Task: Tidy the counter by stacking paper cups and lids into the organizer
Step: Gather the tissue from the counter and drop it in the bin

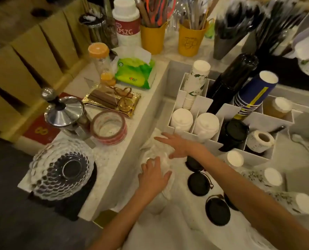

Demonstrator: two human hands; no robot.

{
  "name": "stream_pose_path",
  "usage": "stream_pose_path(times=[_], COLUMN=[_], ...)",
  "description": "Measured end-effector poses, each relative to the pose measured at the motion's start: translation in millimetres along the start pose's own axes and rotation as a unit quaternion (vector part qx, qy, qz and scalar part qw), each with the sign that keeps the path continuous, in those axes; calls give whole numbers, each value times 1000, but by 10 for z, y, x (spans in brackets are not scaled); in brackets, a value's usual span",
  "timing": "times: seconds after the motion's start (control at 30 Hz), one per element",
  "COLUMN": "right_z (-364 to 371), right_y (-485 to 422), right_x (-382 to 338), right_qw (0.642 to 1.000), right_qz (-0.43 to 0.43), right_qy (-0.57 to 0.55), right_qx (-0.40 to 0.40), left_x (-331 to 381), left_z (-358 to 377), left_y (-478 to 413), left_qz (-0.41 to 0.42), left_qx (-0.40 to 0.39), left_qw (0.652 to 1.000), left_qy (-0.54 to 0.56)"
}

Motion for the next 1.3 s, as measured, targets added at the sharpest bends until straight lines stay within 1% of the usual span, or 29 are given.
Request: stream_pose_path(times=[0.03,0.1,0.13,0.23,0.3,0.37,0.5,0.6,0.7,0.77,0.83,0.87,0.9,0.97,1.0,1.03,1.13,1.17,1.2,1.23,1.27,1.3], right_z=[20,48,73,157,223,320,460,506,543,532,511,515,546,656,746,853,1200,1297,1386,1458,1525,1569], right_y=[-77,-160,-193,-274,-277,-262,-221,-224,-176,-102,45,151,273,530,638,732,877,908,936,962,979,985], right_x=[-50,-131,-172,-174,-167,-195,-252,-273,-275,-231,-158,-119,-80,-39,-26,-22,-41,-66,-106,-161,-223,-310], right_qw=[998,986,980,970,968,968,977,986,999,996,971,948,915,828,785,748,683,645,595,530,450,373], right_qz=[-7,-7,-10,-29,-26,-32,-34,-27,-15,1,17,23,27,42,65,86,115,122,128,133,131,109], right_qy=[44,134,164,207,216,228,210,160,28,-87,-213,-281,-355,-498,-548,-587,-652,-688,-729,-773,-818,-857], right_qx=[-45,-97,-113,-126,-123,-98,-28,-28,-19,33,110,150,189,255,282,299,308,309,314,323,333,338], left_x=[-28,-81,-100,-217,-266,-278,-312,-354,-432,-463,-474,-472,-470,-467,-466,-454,-357,-321,-282,-246,-209,-170], left_z=[60,189,238,381,449,479,472,392,265,177,83,35,-6,-48,-48,-34,53,84,105,115,118,110], left_y=[-24,-92,-131,-277,-320,-316,-291,-301,-323,-330,-317,-311,-307,-298,-284,-260,-148,-109,-69,-29,11,56], left_qz=[-15,-33,-37,-65,-88,-99,-79,-68,-54,-15,7,10,11,14,20,29,62,65,69,79,95,115], left_qx=[-17,-41,-52,-76,-76,-55,-13,-4,2,36,73,84,90,87,83,78,45,29,10,-7,-25,-43], left_qw=[1000,999,998,995,993,993,996,994,991,989,979,974,969,962,960,959,945,935,925,916,909,902], left_qy=[5,-12,-17,-15,12,20,35,83,119,139,189,212,230,259,266,271,319,347,373,394,406,413])
Point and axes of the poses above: each hand's wrist, its own y-axis away from the middle knuckle, its own z-axis out of the palm, x = y × z, the point moved 3 cm from there along -y, towards the middle knuckle, and after that the axes turned 9 degrees about -x, right-handed, at the moved point
